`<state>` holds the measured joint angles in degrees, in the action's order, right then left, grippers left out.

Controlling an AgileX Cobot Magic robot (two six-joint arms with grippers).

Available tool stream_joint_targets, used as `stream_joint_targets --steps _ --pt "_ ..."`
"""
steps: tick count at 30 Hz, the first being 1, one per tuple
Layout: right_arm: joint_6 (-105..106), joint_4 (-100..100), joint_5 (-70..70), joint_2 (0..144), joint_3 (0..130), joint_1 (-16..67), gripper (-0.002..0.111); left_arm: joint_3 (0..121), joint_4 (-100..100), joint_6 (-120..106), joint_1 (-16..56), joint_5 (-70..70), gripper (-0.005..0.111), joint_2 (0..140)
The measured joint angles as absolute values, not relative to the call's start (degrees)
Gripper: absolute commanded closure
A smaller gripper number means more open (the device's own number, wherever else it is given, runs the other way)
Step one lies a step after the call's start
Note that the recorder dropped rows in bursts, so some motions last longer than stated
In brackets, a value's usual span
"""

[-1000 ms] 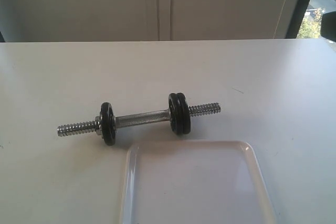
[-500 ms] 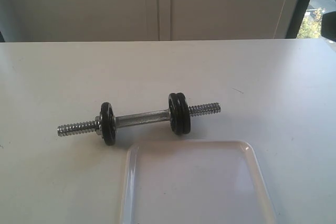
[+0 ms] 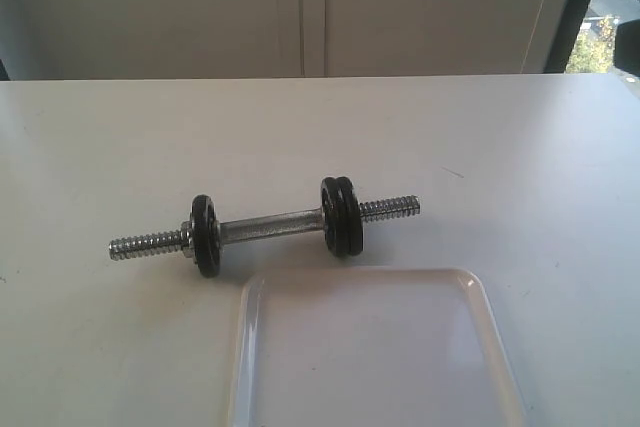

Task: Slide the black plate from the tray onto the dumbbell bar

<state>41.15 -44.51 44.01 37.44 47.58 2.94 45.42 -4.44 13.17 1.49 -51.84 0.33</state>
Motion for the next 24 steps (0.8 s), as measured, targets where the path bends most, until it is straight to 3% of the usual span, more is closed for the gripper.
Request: stream_joint_targets --steps 8,16,24 --pt "41.1 -44.5 44.0 37.4 47.6 2.9 0.108 40.4 -4.1 13.2 1.5 -50.9 0.107 0.3" --pt "41.1 -44.5 44.0 37.4 47.6 2.9 0.108 29.4 -4.1 13.2 1.5 -41.3 0.107 0.3" --pt "41.1 -44.5 44.0 37.4 47.6 2.9 0.108 12.2 -4.4 12.2 1.5 -10.0 0.107 0.4"
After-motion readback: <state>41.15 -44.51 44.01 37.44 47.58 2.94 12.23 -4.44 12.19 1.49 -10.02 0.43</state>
